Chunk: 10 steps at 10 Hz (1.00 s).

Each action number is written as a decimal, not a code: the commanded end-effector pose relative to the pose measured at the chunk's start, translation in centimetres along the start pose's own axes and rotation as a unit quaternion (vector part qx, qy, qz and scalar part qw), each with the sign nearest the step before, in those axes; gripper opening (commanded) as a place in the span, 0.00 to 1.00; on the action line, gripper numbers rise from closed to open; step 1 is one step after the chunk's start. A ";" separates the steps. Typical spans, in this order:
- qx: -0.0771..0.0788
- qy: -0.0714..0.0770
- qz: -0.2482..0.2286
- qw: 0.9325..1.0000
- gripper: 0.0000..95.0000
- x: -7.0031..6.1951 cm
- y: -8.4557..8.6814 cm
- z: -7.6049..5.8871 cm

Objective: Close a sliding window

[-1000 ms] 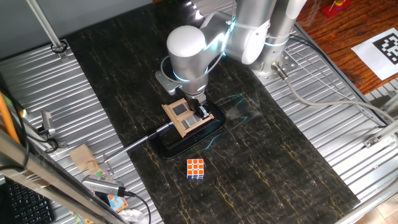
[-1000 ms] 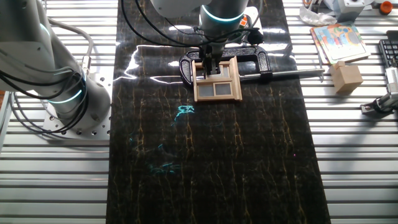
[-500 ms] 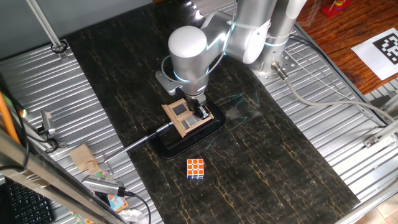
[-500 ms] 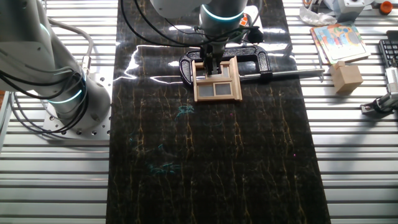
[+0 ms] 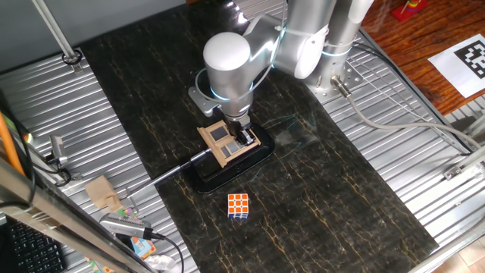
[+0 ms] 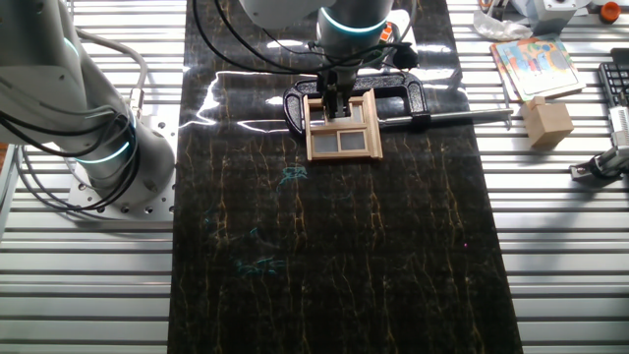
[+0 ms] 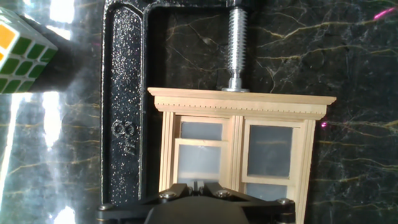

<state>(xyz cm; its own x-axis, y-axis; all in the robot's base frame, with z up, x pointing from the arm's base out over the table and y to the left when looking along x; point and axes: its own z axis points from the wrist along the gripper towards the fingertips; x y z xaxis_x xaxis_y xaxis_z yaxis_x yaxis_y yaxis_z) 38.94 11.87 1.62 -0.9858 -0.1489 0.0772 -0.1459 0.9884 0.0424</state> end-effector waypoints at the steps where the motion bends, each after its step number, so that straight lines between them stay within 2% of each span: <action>1: -0.002 0.003 -0.001 1.000 0.00 0.1 0.0 0.0; 7: -0.001 0.005 -0.002 1.000 0.00 0.5 0.1 0.1; 10: -0.001 0.003 -0.001 1.000 0.00 0.1 0.0 -0.1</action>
<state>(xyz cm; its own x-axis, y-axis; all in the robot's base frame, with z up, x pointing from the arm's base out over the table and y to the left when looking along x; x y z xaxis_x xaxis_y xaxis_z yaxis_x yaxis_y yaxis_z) 38.88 11.77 1.67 -0.9855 -0.1489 0.0810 -0.1459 0.9884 0.0411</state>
